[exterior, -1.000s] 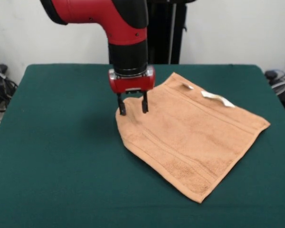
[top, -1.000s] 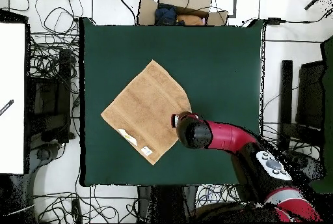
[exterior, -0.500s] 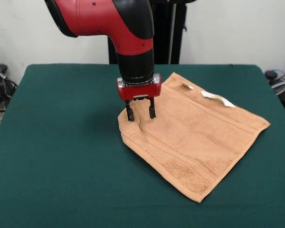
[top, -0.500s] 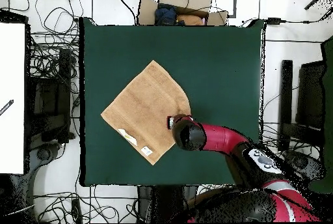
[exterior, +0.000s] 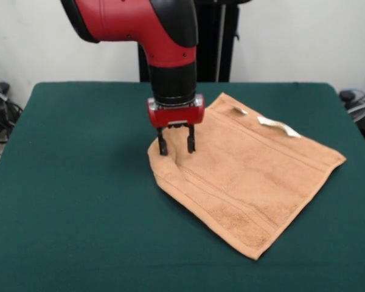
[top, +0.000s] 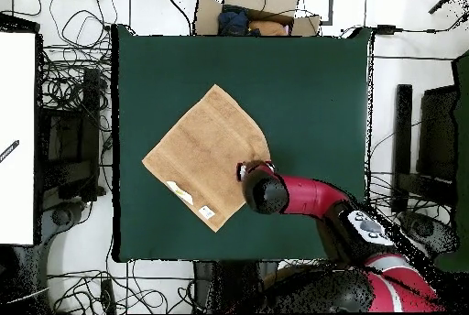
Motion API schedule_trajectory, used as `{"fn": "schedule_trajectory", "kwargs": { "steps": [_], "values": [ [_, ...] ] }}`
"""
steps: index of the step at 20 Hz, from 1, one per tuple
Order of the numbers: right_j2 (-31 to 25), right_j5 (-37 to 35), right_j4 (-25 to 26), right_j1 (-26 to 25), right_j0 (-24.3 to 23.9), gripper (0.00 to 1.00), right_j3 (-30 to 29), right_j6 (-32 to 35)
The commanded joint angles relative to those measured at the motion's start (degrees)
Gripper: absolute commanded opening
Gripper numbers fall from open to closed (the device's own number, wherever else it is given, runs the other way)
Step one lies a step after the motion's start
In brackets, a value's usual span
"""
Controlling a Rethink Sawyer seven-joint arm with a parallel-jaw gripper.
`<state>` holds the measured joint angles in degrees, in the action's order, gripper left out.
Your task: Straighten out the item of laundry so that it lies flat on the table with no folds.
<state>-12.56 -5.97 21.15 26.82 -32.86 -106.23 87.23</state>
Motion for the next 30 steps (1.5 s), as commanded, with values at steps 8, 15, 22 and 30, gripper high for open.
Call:
{"fn": "schedule_trajectory", "kwargs": {
  "steps": [8,15,22,30],
  "values": [
    [4.78,11.89,2.94,3.51,4.52,1.00,-0.54,8.94],
    [5.02,12.11,2.16,4.66,4.75,1.00,-1.63,8.76],
    [6.56,12.81,1.75,5.14,5.77,1.00,-3.53,9.79],
    [6.63,14.79,1.60,-0.79,6.52,1.00,-1.29,9.67]
  ]
}}
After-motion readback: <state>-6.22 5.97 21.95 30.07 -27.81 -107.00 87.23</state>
